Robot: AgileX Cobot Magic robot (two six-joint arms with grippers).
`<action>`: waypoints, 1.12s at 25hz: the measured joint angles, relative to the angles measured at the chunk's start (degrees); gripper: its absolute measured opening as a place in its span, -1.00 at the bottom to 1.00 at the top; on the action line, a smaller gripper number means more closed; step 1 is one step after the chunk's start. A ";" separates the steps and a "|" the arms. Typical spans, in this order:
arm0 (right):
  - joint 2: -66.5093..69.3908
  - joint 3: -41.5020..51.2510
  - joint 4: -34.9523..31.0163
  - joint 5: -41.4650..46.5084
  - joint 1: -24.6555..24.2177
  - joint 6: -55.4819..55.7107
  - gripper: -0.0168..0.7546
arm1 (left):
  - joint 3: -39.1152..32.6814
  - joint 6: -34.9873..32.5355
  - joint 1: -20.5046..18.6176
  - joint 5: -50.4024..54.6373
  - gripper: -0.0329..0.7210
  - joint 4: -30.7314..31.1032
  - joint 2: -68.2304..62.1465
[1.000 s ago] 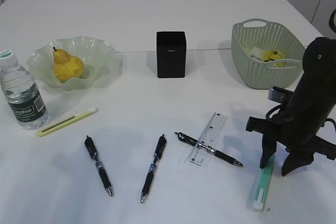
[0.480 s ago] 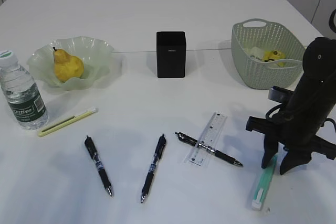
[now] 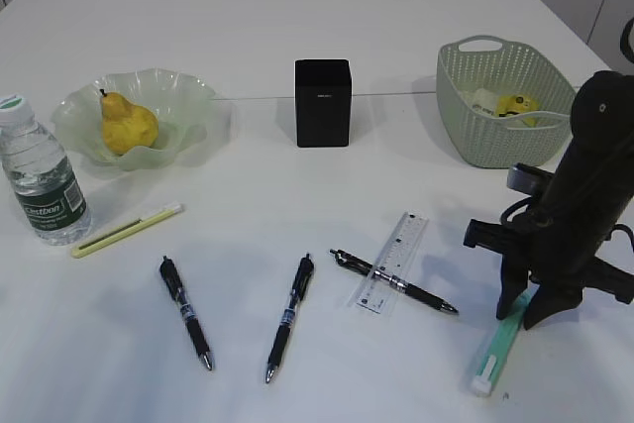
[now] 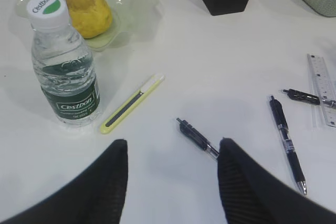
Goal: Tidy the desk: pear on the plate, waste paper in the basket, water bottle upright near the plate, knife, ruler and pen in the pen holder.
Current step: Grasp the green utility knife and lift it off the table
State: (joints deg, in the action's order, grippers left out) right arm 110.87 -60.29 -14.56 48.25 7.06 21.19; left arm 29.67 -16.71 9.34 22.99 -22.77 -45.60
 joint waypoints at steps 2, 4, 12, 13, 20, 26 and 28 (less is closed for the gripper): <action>0.30 0.00 -0.48 0.36 0.00 0.25 -0.38 | 0.00 0.00 0.00 0.00 0.10 0.00 0.00; 0.92 -0.52 -1.20 1.56 0.00 0.36 -0.45 | 0.00 0.00 0.00 0.00 0.10 0.00 0.00; 1.73 -1.20 -2.17 3.16 0.00 0.57 -0.53 | 0.00 0.00 0.00 0.00 0.09 0.13 0.00; 1.73 -1.20 -2.17 3.16 0.00 0.57 -0.53 | 0.00 0.00 0.00 0.00 0.09 0.13 0.00; 1.73 -1.20 -2.65 2.79 0.00 0.57 -0.53 | 0.00 0.00 0.00 0.00 0.09 0.13 0.00; 1.73 -1.20 -3.02 2.48 0.00 0.57 -0.53 | 0.00 0.00 0.00 -0.10 0.09 0.13 0.00; 1.73 -1.20 -3.02 2.48 0.00 0.57 -0.53 | 0.00 0.00 0.00 -0.21 0.09 0.13 0.00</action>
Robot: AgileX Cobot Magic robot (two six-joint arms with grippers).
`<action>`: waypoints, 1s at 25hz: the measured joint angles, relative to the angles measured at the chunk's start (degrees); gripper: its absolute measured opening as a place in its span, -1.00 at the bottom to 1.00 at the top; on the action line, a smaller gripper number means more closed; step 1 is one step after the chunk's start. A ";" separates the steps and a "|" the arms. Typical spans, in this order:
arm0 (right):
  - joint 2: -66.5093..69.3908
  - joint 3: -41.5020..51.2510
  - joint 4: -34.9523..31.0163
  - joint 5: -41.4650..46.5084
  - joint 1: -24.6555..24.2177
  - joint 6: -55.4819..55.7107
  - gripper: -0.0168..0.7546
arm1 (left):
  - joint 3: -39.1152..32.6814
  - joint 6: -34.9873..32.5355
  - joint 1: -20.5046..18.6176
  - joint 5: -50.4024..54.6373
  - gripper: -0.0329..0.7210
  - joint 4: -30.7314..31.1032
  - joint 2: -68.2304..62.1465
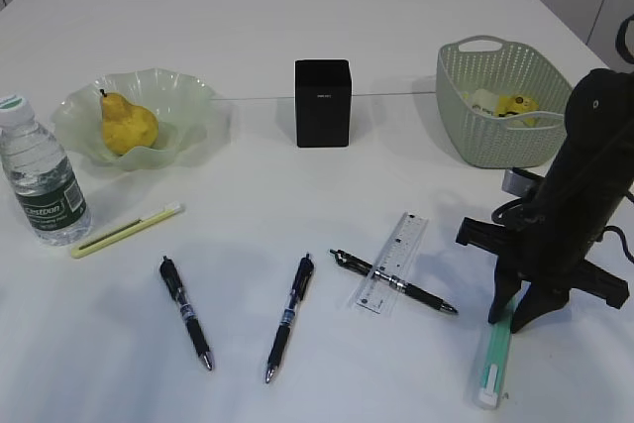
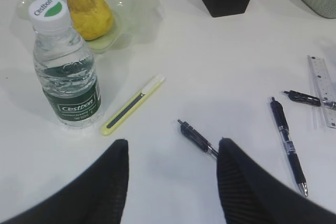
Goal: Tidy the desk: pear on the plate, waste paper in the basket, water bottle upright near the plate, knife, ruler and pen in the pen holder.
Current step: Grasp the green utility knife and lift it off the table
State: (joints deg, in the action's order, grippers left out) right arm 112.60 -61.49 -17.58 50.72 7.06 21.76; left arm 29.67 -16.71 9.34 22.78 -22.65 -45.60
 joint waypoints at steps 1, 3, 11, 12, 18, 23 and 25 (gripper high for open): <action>0.00 0.00 0.00 0.00 0.00 0.00 -0.53 | 0.00 0.00 0.00 0.00 0.09 0.00 0.00; 0.00 -0.12 0.00 0.16 0.00 0.00 -0.53 | 0.00 0.00 0.00 0.00 0.09 0.00 0.00; 1.18 -2.70 1.50 3.72 0.00 -0.10 -0.53 | 0.00 0.00 0.00 -0.43 0.08 0.00 0.00; 1.29 -2.92 2.03 4.42 0.00 -0.18 -0.53 | 0.00 0.00 0.00 -0.43 0.08 0.00 0.00; 1.40 -3.38 3.50 6.52 0.00 -0.18 -0.53 | 0.00 0.00 0.00 -0.55 0.08 0.00 0.00; 0.38 -3.43 3.77 7.22 0.00 -0.71 -0.53 | 0.00 0.00 0.00 -0.90 0.08 0.00 0.00; 0.02 -3.52 3.77 8.01 0.00 -1.06 -0.53 | 0.00 0.00 0.00 -0.90 0.08 0.00 0.00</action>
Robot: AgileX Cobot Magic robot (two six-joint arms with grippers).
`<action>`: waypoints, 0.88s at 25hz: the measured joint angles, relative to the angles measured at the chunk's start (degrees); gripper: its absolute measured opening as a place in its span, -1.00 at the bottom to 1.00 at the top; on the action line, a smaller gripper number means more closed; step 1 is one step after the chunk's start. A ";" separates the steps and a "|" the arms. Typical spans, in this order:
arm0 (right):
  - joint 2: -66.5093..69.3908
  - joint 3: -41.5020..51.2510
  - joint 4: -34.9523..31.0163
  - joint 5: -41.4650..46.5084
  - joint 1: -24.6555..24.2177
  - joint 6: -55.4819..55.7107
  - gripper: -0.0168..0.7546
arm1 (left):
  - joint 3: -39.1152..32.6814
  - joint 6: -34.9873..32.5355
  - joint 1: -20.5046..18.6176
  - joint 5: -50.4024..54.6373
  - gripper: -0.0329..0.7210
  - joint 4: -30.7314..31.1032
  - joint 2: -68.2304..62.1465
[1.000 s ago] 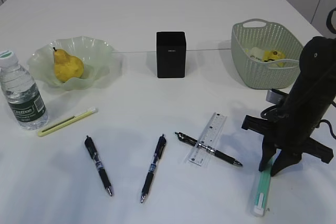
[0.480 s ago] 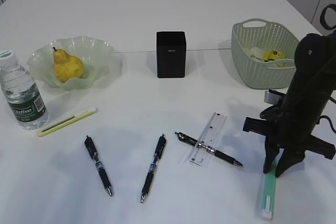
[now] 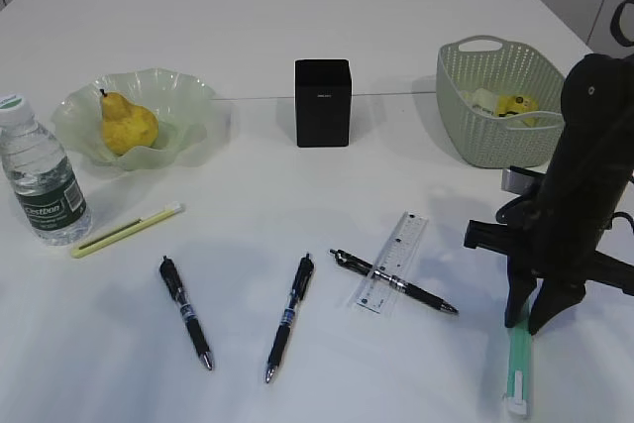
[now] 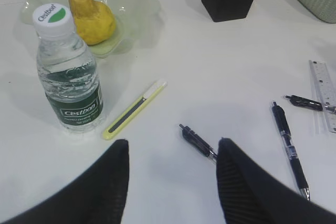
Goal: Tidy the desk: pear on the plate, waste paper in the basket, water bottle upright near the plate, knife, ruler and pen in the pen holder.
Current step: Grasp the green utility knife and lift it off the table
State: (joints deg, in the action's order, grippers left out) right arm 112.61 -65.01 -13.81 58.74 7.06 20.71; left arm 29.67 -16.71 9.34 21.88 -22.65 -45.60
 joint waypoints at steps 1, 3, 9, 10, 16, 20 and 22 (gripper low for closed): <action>0.00 0.00 0.00 0.42 0.00 -0.39 -0.53 | 0.00 0.00 0.00 0.00 0.08 0.00 0.00; -0.13 0.00 0.00 1.19 0.00 -1.62 -0.53 | 0.00 0.00 0.00 0.00 0.08 0.00 0.00; -2.41 -1.12 0.00 1.66 0.00 -6.18 -0.53 | 0.00 0.00 0.00 0.00 0.06 0.00 0.00; -3.01 -1.60 0.00 1.79 0.00 -6.81 -0.53 | 0.00 0.00 0.00 0.00 0.05 -0.10 0.00; -5.40 -6.22 -2.52 5.01 0.00 -10.56 -0.53 | 0.00 0.00 0.00 0.00 0.02 -0.59 0.00; -5.85 -10.23 -8.28 8.83 0.00 -14.65 -0.53 | 0.00 0.00 0.00 0.00 0.02 -0.73 0.00; -5.85 -12.72 -11.70 9.78 0.00 -16.04 -0.53 | 0.00 0.00 0.00 0.00 0.02 -0.82 0.00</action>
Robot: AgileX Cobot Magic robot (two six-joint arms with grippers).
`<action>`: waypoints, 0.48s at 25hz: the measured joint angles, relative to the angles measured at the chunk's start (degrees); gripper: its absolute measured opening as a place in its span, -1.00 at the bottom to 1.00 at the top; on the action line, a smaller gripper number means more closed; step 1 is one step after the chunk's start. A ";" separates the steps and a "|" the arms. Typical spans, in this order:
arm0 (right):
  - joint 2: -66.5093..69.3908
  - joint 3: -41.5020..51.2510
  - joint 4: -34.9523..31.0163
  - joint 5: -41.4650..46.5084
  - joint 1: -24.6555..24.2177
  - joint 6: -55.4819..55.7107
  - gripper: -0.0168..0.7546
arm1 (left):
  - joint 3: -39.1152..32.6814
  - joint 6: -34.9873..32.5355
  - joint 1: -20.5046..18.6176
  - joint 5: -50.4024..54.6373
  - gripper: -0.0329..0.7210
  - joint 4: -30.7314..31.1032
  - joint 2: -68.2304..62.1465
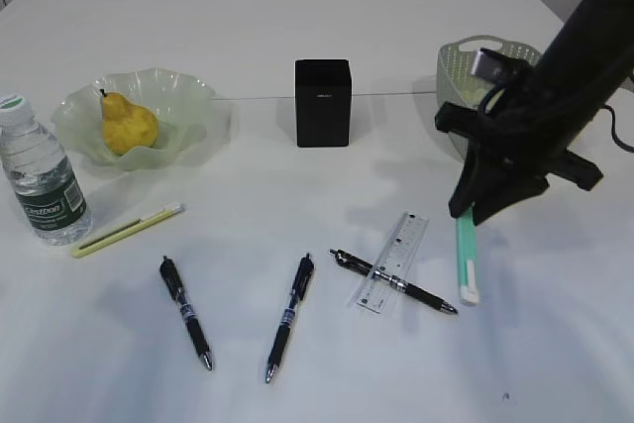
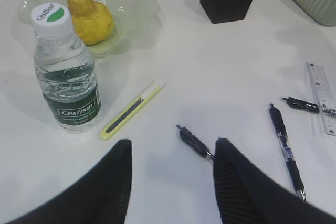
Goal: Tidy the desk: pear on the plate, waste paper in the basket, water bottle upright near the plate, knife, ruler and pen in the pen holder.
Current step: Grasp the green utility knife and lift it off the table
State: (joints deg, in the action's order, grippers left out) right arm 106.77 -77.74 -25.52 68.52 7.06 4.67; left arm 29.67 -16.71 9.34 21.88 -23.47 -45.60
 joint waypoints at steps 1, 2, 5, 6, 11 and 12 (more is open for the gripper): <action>0.00 -1.06 -1.22 0.12 0.00 -0.55 -0.53 | 0.00 0.00 0.00 0.00 0.02 0.00 0.00; 0.00 -2.34 -2.64 0.24 0.00 -0.92 -0.53 | 0.00 0.00 0.00 0.00 0.02 0.00 0.00; 0.00 -5.74 -5.61 0.47 0.00 -1.44 -0.53 | 0.00 0.00 0.00 0.00 0.02 0.00 0.00; 0.00 -6.79 -6.55 0.50 0.00 -1.57 -0.53 | 0.00 0.00 0.00 0.00 0.02 0.00 0.00; 0.00 -9.42 -12.32 0.89 0.00 -2.16 -0.53 | 0.00 0.00 0.00 0.00 0.00 0.00 0.00; 0.00 -9.68 -13.70 0.89 0.00 -2.44 -0.53 | 0.00 0.00 0.00 0.00 0.00 0.00 0.00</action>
State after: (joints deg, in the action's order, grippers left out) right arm 106.77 -87.41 -39.22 69.40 7.06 2.22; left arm 29.67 -16.71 9.34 21.88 -23.47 -45.60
